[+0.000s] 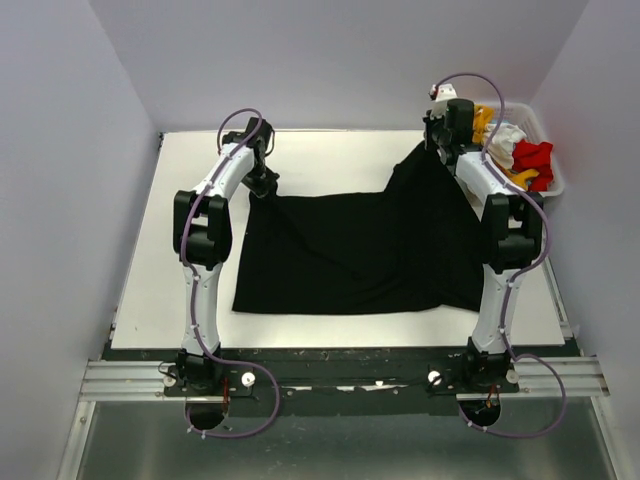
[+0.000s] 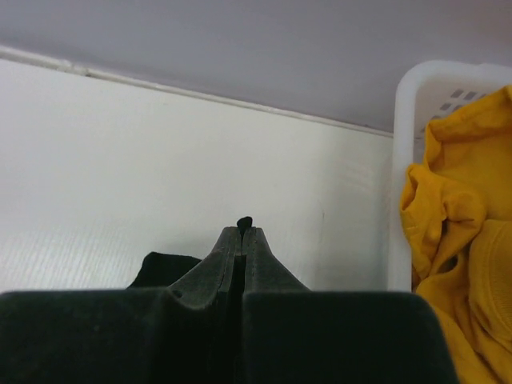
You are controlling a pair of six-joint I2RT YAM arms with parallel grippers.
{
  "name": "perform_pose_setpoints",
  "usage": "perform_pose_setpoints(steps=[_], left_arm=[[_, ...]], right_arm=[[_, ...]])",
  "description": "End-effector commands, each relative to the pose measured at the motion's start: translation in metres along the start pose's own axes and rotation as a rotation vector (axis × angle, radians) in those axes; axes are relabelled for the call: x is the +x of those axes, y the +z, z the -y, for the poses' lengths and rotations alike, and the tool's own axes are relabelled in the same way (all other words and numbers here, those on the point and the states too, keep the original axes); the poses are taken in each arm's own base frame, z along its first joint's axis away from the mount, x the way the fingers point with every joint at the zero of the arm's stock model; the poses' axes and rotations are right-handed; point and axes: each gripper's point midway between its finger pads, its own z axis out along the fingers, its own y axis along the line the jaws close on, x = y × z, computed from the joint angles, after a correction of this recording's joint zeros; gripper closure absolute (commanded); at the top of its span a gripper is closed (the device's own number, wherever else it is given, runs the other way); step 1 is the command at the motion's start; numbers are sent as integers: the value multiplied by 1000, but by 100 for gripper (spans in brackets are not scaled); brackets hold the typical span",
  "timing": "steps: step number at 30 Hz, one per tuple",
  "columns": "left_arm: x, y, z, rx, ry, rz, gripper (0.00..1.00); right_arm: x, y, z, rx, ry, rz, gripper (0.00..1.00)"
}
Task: Fold and stack the t-shirts
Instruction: Grab the side of the flattened tshirt furthest away from the robot with both arms, then fold the other side of the tshirt into a rectangle
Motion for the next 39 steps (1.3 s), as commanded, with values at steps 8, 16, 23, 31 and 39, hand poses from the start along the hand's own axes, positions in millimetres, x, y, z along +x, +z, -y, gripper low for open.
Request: perform_pose_setpoints(steps=[8, 16, 23, 31, 39], left_arm=[[17, -2, -14, -29, 82, -35, 91], [34, -12, -21, -2, 143, -32, 90], [52, -16, -36, 3, 185, -35, 89], [55, -30, -63, -13, 197, 17, 88], [65, -39, -86, -15, 167, 65, 86]], right_arm=[[6, -54, -45, -237, -37, 44, 99], [23, -130, -75, -357, -38, -22, 99], [41, -204, -95, -395, 67, -93, 99], [49, -263, -95, -319, 247, -134, 99], [77, -273, -79, -184, 303, -201, 99]])
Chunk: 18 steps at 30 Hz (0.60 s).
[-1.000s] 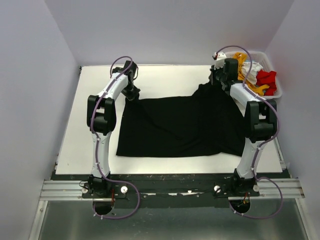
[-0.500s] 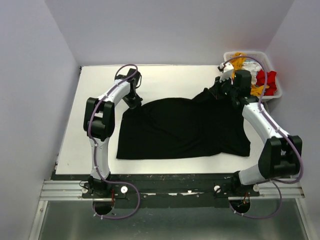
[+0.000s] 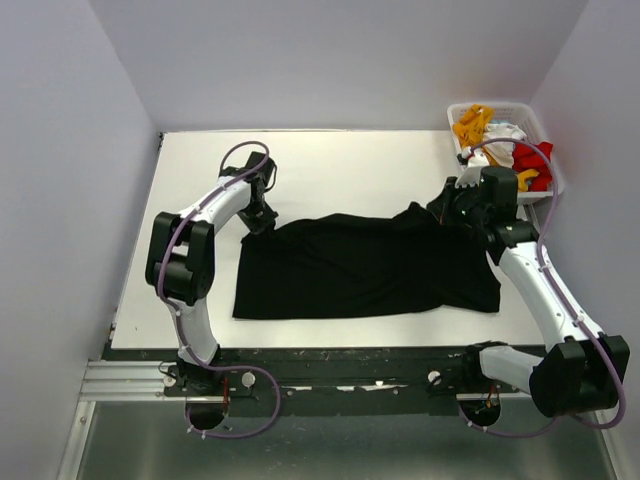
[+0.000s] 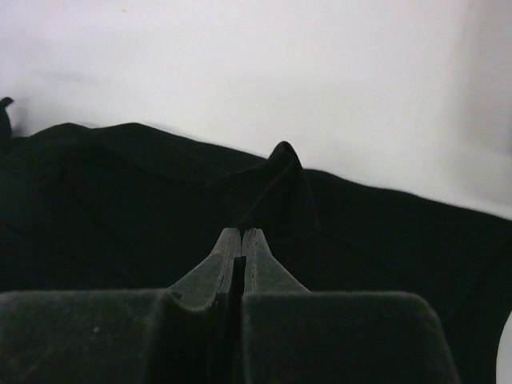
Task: Fold and stack the t-shirts
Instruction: Fold the other side of the tshirt into a rectangle
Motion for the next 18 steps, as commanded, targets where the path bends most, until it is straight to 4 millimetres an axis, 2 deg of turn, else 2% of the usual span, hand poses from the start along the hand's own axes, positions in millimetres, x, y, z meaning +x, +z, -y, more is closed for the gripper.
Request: perform_pose_setpoints(steps=[1, 8, 13, 18], left_arm=[[1, -14, -6, 14, -16, 79, 86], [11, -27, -19, -30, -26, 135, 86], [10, -41, -33, -80, -44, 196, 85], [8, -54, -36, -80, -57, 244, 85]], right_arm=[[30, -7, 12, 94, 71, -71, 99], [23, -24, 17, 157, 108, -26, 99], [31, -31, 19, 181, 139, -38, 99], [42, -35, 26, 241, 184, -66, 99]])
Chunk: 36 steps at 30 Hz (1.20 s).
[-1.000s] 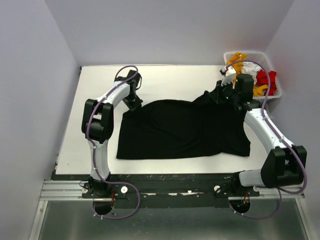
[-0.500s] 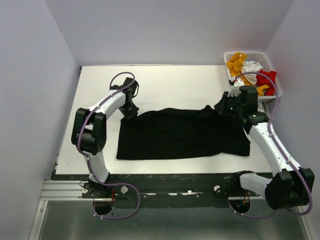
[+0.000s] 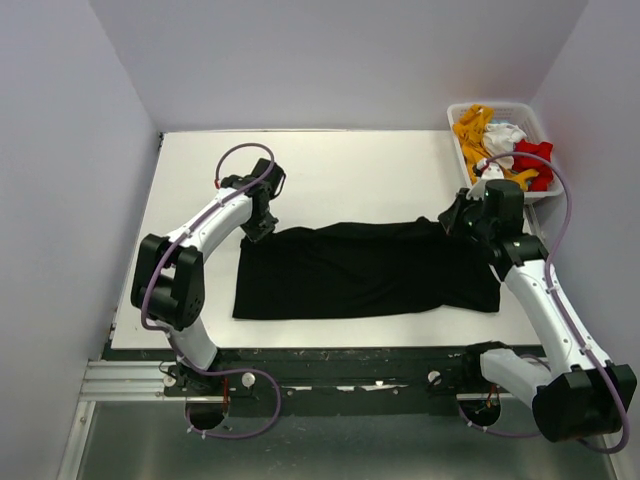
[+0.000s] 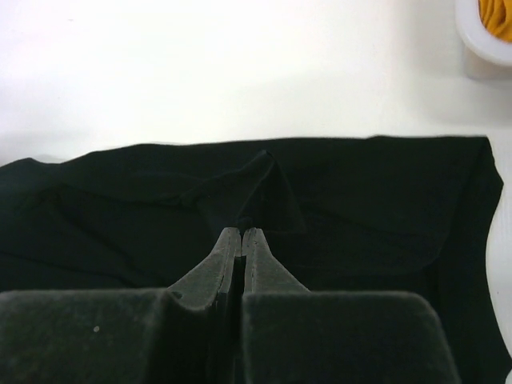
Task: Fold and stack the t-shirts
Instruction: Fold the other side of the tshirt into a rectangle
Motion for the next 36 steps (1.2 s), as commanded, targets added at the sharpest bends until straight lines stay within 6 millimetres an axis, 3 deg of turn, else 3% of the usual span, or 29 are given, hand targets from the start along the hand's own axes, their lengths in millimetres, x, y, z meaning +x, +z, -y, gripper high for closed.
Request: perform_pose_setpoints(steps=[1, 12, 15, 17, 19, 23, 30, 34, 36], left_arm=[[-10, -17, -15, -37, -30, 91, 85], [18, -9, -31, -36, 7, 85, 85], [17, -8, -26, -7, 9, 94, 83], [9, -13, -18, 1, 19, 104, 73], [-1, -17, -5, 24, 27, 120, 52], [-19, -11, 16, 66, -11, 99, 30], [-29, 28, 50, 113, -35, -41, 29], [-27, 41, 51, 84, -32, -70, 30], [-27, 42, 46, 62, -39, -66, 36]], right_arm=[[21, -7, 15, 94, 51, -58, 99], [28, -31, 24, 167, 123, -31, 99], [33, -28, 11, 87, 120, -55, 99], [34, -26, 9, 77, 117, -57, 99], [33, -24, 11, 87, 114, -56, 99], [36, -23, 12, 87, 106, -60, 99], [36, -21, 10, 71, 99, -59, 99], [37, -21, 12, 81, 98, -61, 99], [37, -21, 12, 82, 98, -62, 99]])
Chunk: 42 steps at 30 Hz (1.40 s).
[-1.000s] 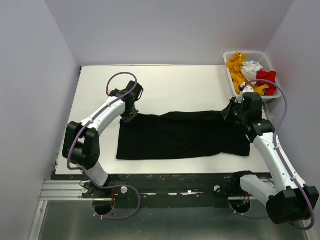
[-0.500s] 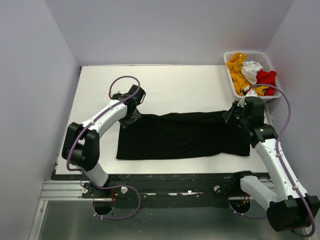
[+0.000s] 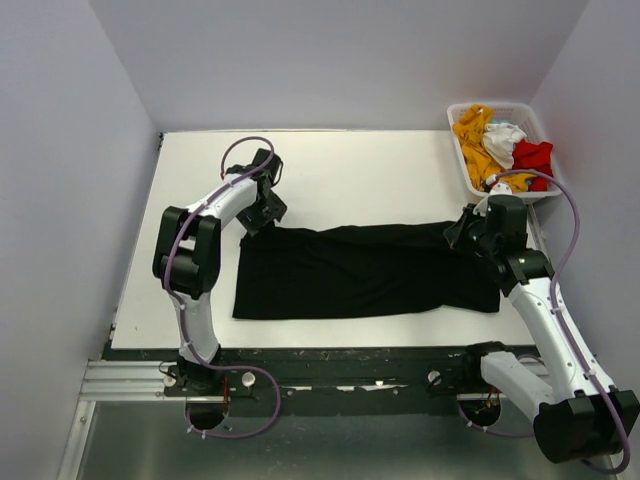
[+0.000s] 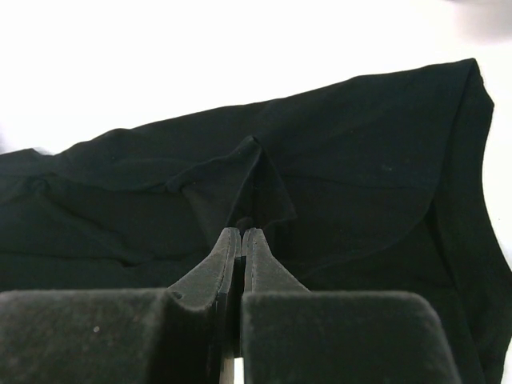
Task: Fold and stack the t-shirts
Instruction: Fold the other side of the tshirt into a rectangle, then rotate the tshirt 90 degrees
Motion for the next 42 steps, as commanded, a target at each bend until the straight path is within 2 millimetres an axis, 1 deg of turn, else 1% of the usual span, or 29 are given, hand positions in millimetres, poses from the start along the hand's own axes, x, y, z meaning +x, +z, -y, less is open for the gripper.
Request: perform_pose_setpoints(steps=[1, 5, 6, 9, 10, 11, 12, 17, 22, 24, 25, 28, 31, 32, 33, 35, 37, 38, 41, 42], left_arm=[[3, -7, 1, 4, 8, -23, 41], [-1, -15, -17, -34, -16, 30, 57], [-3, -17, -20, -41, -16, 40, 65], [-3, -20, -29, -66, -10, 50, 84], [-2, -20, -30, -64, -5, 50, 91], [-1, -19, -31, -62, 0, 47, 97], [1, -19, -32, -66, 3, 38, 100], [2, -27, -43, -84, 0, 61, 100], [2, -45, -50, -83, 0, 95, 100], [10, -49, -54, -83, 5, 101, 100], [17, -50, -56, -79, 10, 97, 100], [32, -50, -68, -88, 16, 93, 98], [42, -50, -82, -102, 16, 88, 97], [48, -48, -87, -101, 22, 88, 93], [54, -48, -92, -102, 26, 83, 92], [66, -46, -104, -110, 41, 68, 87], [82, -43, -116, -114, 72, 38, 84], [91, -42, -125, -124, 89, 29, 78], [116, -39, -146, -127, 108, -24, 54], [120, -41, -150, -120, 113, -32, 50]], right_arm=[[4, 2, -2, -11, -12, -9, 99], [5, 3, 0, -6, -11, -11, 99], [4, 3, 0, -3, -10, -10, 99], [5, 3, 1, 1, -9, -11, 99], [5, 3, 1, 1, -8, -12, 99], [5, 3, 1, 2, -9, -10, 99], [5, 2, 1, 2, -8, -10, 99], [7, 2, 0, -7, -8, -17, 99], [5, -3, 1, 8, 8, -7, 99], [4, -7, 1, 9, 26, 3, 99], [3, -9, 0, 8, 41, 7, 99], [12, -14, 3, 43, 132, -20, 99], [34, -16, -6, 1, 227, -93, 97], [46, -16, -8, -15, 261, -124, 97], [56, -17, -10, -28, 280, -152, 97], [73, -20, 0, 34, 334, -190, 97], [89, -27, 7, 82, 370, -225, 97], [95, -31, 8, 93, 405, -239, 96], [109, -40, 0, 48, 480, -255, 76], [113, -42, -1, 39, 493, -260, 73]])
